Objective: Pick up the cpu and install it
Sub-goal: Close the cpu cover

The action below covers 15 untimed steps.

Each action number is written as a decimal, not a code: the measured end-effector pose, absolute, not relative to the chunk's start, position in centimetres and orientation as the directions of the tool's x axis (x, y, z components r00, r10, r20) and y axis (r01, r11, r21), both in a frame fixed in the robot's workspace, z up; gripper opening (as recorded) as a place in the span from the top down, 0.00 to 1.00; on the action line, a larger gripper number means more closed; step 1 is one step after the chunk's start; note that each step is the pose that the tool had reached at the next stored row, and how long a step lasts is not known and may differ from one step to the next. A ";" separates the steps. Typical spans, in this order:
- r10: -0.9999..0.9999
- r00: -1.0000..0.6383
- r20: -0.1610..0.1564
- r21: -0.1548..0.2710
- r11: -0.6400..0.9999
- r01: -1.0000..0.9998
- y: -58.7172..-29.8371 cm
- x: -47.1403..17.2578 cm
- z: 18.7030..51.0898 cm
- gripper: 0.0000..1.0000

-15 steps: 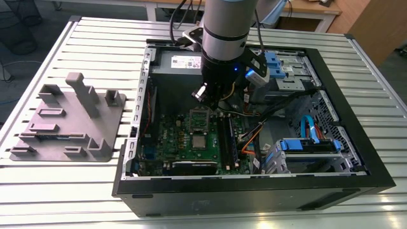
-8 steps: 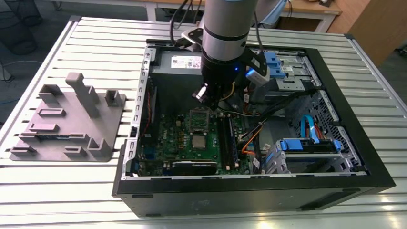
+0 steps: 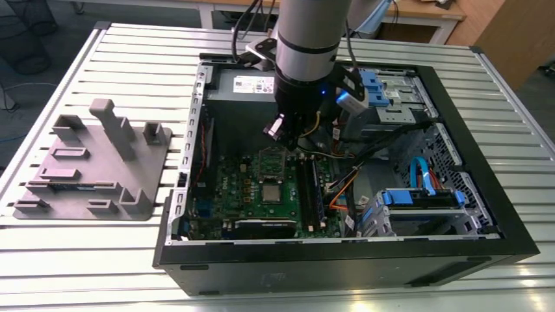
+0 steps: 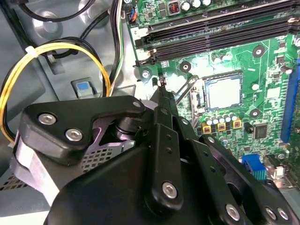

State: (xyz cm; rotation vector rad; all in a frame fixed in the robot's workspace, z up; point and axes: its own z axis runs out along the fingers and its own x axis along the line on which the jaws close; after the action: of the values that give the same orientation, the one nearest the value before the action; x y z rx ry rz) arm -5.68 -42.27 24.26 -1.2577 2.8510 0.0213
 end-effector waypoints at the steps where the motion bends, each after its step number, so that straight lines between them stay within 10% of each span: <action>1: -0.741 -0.671 -0.028 0.001 0.671 -0.741 -42.3 -5.7 24.3 0.89; 15: -0.768 -0.641 -0.023 -0.003 0.641 -0.768 -42.5 -5.7 24.8 0.89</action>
State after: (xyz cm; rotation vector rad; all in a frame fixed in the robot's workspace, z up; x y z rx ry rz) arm -5.70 -42.50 24.75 -1.3221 2.8255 0.0110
